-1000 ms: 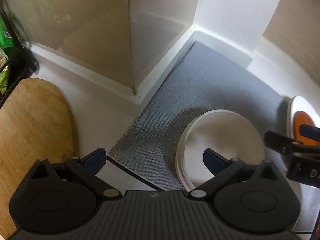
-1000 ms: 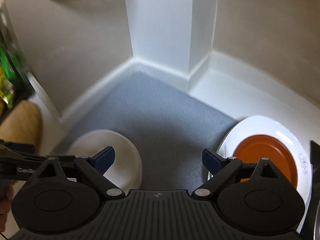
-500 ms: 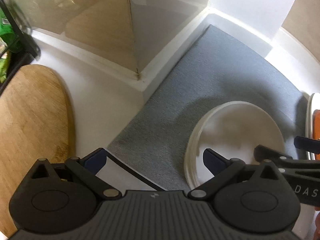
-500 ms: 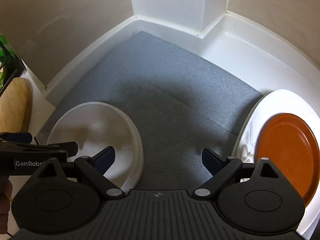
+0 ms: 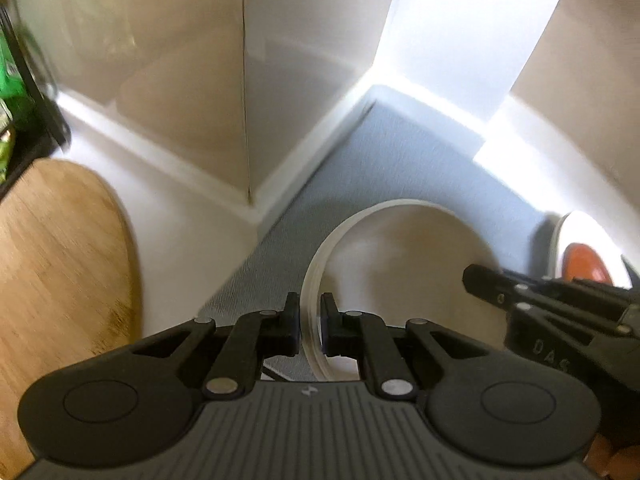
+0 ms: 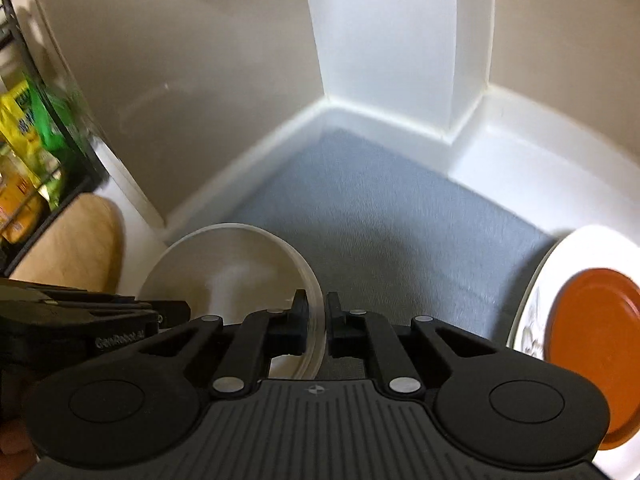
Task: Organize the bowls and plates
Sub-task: 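Lift the cream bowl with both grippers and carry it over the orange plate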
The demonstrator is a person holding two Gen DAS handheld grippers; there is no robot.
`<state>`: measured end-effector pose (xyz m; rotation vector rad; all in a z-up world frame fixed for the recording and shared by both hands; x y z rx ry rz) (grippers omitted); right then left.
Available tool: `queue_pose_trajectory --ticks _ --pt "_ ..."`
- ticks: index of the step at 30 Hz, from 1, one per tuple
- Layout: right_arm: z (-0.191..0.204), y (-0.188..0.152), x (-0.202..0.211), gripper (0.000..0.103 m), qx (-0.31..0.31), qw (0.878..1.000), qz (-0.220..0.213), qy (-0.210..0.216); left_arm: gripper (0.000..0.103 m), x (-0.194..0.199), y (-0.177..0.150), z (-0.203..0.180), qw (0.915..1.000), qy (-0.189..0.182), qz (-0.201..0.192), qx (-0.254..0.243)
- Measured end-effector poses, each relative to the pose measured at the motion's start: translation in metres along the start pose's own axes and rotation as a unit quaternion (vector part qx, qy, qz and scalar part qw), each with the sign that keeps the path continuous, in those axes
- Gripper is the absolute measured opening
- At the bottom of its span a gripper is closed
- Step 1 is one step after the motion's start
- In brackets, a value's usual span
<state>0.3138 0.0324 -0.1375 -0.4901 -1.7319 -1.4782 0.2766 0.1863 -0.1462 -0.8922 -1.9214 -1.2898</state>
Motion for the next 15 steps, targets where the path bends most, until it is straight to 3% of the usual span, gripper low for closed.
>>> queue_pose_trajectory --ticks 8,15 --pt "-0.031 0.013 0.057 0.010 -0.038 0.997 -0.065 -0.002 0.011 0.050 0.009 -0.043 0.9966 -0.034 -0.050 -0.056" --pt "-0.089 -0.008 0.108 0.010 -0.085 0.989 -0.105 -0.059 0.012 0.065 -0.006 -0.121 0.9842 -0.089 -0.055 -0.143"
Point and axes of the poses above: each gripper's, at about its wrist camera, not at the fingertips, and x roughly against the way its jaws point, z to its left, y to its top, the point moved 7 cm from there along -x, roughly the way its jaws point, and after that the axes turned 15 degrees about -y, right-handed, at the moved point
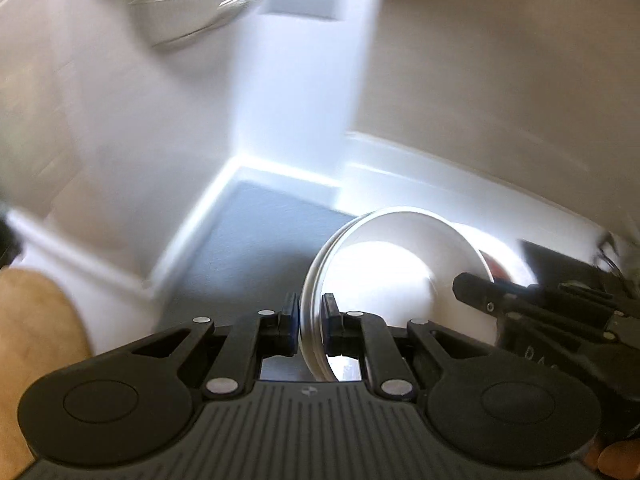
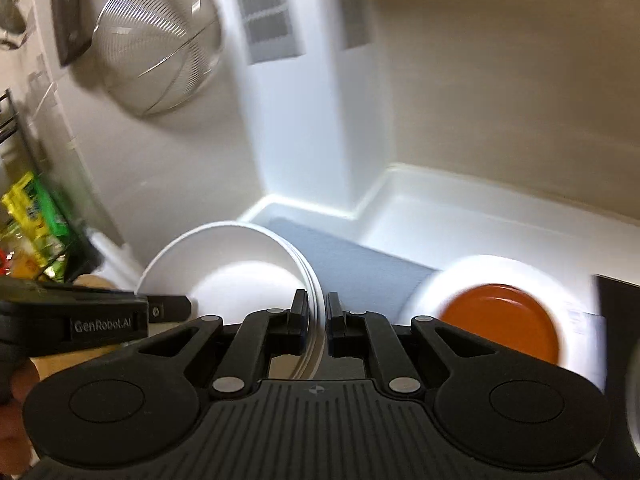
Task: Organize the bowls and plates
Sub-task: 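Lift the cream bowl with both grippers and carry it over the orange plate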
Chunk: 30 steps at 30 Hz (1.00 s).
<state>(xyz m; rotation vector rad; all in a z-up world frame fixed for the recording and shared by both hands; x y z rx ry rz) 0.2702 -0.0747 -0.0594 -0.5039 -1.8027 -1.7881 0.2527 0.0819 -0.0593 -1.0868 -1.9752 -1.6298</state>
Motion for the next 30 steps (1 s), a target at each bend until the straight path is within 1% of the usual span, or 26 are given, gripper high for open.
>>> queue_pose_trajectory --ticks 3,7,12,15,18,21,25,30 --pt "-0.027 -0.011 0.018 0.010 -0.018 0.999 -0.008 -0.036 0.013 -0.004 -0.001 -0.037 0.9987 -0.025 0.004 -0.043" --pt "-0.064 -0.034 0.037 0.010 -0.058 0.995 -0.014 -0.082 0.013 -0.020 -0.010 -0.084 0.9942 -0.062 0.023 -0.084" --pt "-0.104 -0.063 0.058 0.010 -0.101 0.986 -0.011 -0.129 0.013 -0.033 -0.030 -0.130 0.9852 -0.098 0.053 -0.131" --pt "-0.121 -0.080 0.068 0.010 -0.121 0.981 -0.010 -0.151 0.013 -0.038 -0.048 -0.153 0.9790 -0.110 0.072 -0.156" --pt "-0.134 -0.098 0.076 0.010 -0.138 0.977 -0.003 -0.164 0.013 -0.045 -0.061 -0.164 0.9729 -0.119 0.096 -0.174" --pt "-0.149 -0.111 0.083 0.010 -0.153 0.974 0.007 -0.164 0.013 -0.053 -0.070 -0.168 0.9693 -0.125 0.111 -0.180" --pt "-0.155 -0.113 0.082 0.010 -0.157 0.974 0.012 -0.161 0.013 -0.058 -0.068 -0.168 0.9695 -0.118 0.113 -0.182" --pt "-0.156 -0.108 0.067 0.010 -0.148 0.977 0.020 -0.149 0.013 -0.070 -0.059 -0.160 0.9714 -0.106 0.125 -0.172"
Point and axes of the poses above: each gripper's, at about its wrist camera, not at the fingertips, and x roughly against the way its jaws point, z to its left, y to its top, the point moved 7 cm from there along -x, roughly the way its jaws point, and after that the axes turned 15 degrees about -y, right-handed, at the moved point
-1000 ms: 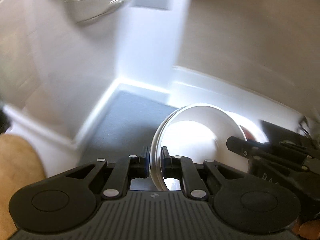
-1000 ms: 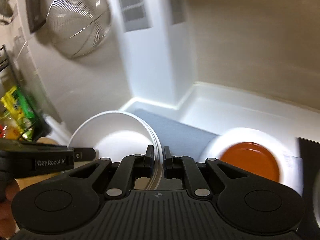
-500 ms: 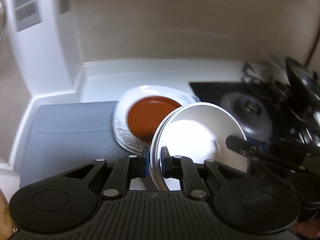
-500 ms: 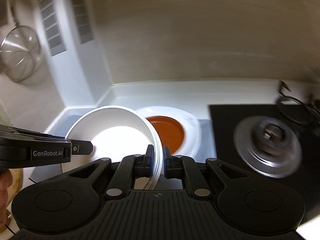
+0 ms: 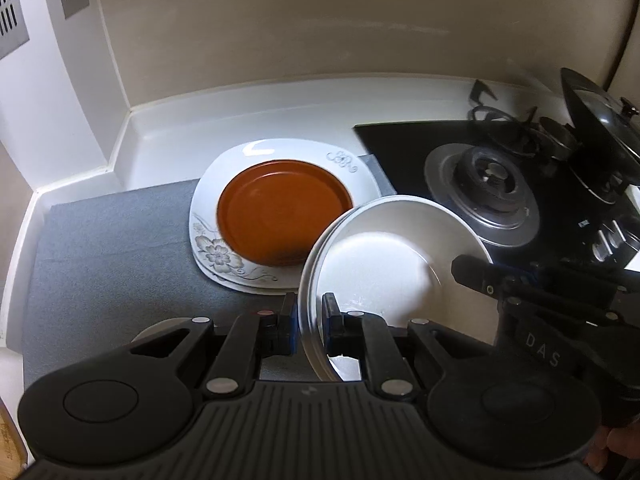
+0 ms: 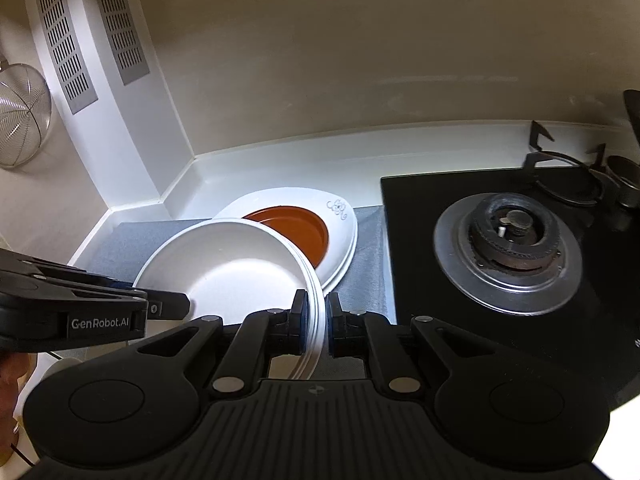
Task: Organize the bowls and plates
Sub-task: 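Lift the cream bowl with both grippers and carry it over the orange plate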
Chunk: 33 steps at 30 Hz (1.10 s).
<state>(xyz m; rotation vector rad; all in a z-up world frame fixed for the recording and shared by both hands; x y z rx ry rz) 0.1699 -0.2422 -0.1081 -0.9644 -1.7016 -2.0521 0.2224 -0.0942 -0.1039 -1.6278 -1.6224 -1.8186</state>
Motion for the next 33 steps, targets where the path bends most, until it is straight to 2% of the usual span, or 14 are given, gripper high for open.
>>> queue_pose_trajectory --ticks 7,19,24,29,33 --pt "0.017 0.021 -0.030 0.010 0.020 1.000 0.011 0.020 0.013 -0.015 0.020 0.030 0.9992 0.008 0.017 0.035" --pt "0.047 0.081 -0.096 0.010 0.048 0.998 0.019 0.045 0.013 -0.052 0.071 0.080 0.9969 0.027 0.027 0.070" --pt "0.055 0.093 -0.130 0.010 0.054 0.997 0.041 0.047 0.013 -0.080 0.087 0.098 0.9950 0.034 0.058 0.075" --pt "0.059 0.093 -0.160 0.010 0.057 0.994 0.076 0.045 0.012 -0.107 0.091 0.112 0.9912 0.034 0.095 0.086" --pt "0.062 0.090 -0.170 0.010 0.067 0.994 0.083 0.038 0.012 -0.116 0.090 0.116 0.9898 0.032 0.109 0.086"
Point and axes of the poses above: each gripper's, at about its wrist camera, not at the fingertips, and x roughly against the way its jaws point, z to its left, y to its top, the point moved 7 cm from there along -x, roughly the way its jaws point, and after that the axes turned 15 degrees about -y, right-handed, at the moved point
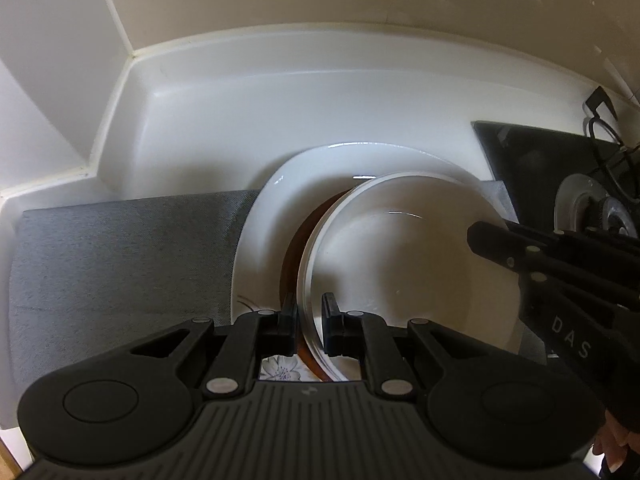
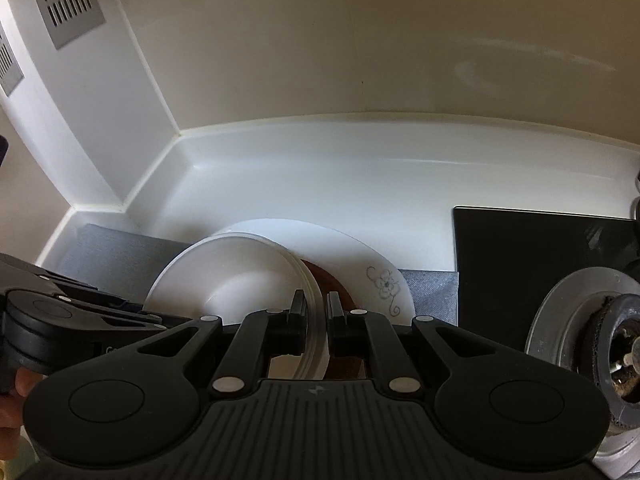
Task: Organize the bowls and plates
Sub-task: 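Lift the cream bowl with both grippers and carry it over the orange plate, then lower the cream bowl onto the orange plate and open both grippers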
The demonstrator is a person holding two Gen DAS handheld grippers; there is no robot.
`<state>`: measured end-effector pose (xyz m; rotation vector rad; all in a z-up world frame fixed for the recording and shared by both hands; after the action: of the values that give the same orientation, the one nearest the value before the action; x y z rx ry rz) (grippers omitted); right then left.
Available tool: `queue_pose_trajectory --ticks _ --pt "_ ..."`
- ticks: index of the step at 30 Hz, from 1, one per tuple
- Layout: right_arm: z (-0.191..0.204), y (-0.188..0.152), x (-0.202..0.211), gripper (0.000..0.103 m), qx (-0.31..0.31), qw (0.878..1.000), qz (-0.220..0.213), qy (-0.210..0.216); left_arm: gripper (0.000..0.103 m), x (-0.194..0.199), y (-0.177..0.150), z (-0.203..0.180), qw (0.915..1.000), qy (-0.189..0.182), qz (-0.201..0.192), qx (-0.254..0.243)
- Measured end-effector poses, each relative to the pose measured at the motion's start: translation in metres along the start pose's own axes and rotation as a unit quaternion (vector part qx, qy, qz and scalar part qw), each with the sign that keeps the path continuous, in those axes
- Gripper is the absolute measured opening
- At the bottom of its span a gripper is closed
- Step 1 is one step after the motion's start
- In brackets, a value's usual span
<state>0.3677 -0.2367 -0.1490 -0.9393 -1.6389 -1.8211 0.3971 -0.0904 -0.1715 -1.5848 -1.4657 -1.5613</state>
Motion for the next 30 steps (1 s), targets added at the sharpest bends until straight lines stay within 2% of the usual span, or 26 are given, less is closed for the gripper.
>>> queue_pose_trajectory --ticks 10,13,14,16,17,18,19,21,23,26,27,30 --pt "-0.002 -0.001 -0.012 0.010 -0.004 1.000 0.016 -0.005 0.013 -0.008 0.000 0.001 1.0000 0.003 0.003 -0.006" --pt "-0.001 -0.002 -0.014 0.010 -0.003 1.000 0.016 -0.007 0.016 -0.008 0.001 0.000 0.9999 0.004 -0.005 -0.013" --pt "-0.001 -0.002 -0.015 0.010 -0.002 1.000 0.017 -0.008 0.021 -0.008 0.001 -0.001 0.9999 0.001 -0.008 -0.014" --pt "-0.002 -0.003 -0.017 0.010 -0.003 1.000 0.017 -0.010 0.044 -0.005 0.000 -0.002 0.9997 -0.021 -0.012 -0.008" --pt "-0.001 -0.003 -0.017 0.010 -0.004 1.000 0.014 -0.009 0.069 -0.001 0.001 -0.002 0.9996 -0.019 -0.019 -0.007" --pt "-0.001 -0.004 -0.017 0.010 -0.004 1.000 0.013 -0.009 0.088 0.005 0.002 -0.003 0.9992 -0.012 -0.037 -0.013" --pt "-0.002 -0.004 -0.017 0.011 -0.006 1.000 0.013 -0.008 0.091 0.011 0.003 -0.004 0.9981 -0.003 -0.057 -0.023" --pt "-0.004 -0.003 -0.016 0.017 -0.014 1.000 0.015 -0.008 0.095 0.021 0.003 -0.005 0.9960 0.011 -0.080 -0.038" --pt "-0.008 -0.002 -0.013 0.037 -0.026 1.000 0.014 -0.006 0.095 0.028 0.002 -0.003 0.9958 0.008 -0.085 -0.033" --pt "-0.015 0.001 0.000 0.057 -0.037 0.999 -0.002 -0.008 0.097 0.039 -0.003 -0.001 0.9950 0.014 -0.095 -0.027" --pt "-0.016 0.002 0.006 0.060 -0.036 0.999 -0.011 -0.010 0.102 0.043 -0.006 -0.002 0.9943 0.018 -0.102 -0.028" --pt "-0.019 0.002 0.028 0.069 -0.030 0.999 -0.037 -0.025 0.103 0.061 -0.014 -0.004 0.9903 0.032 -0.130 -0.036"
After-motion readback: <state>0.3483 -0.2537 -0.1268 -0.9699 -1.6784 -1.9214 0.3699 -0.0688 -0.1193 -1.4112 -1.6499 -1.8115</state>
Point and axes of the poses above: each gripper's, at about its wrist camera, not at the fingertips, and x roughly against the way its jaws point, z to its left, y to its top, the point moved 7 cm from there along -x, roughly the way its jaws point, and after that the axes turned 15 degrees about -y, right-handed, at the moved point
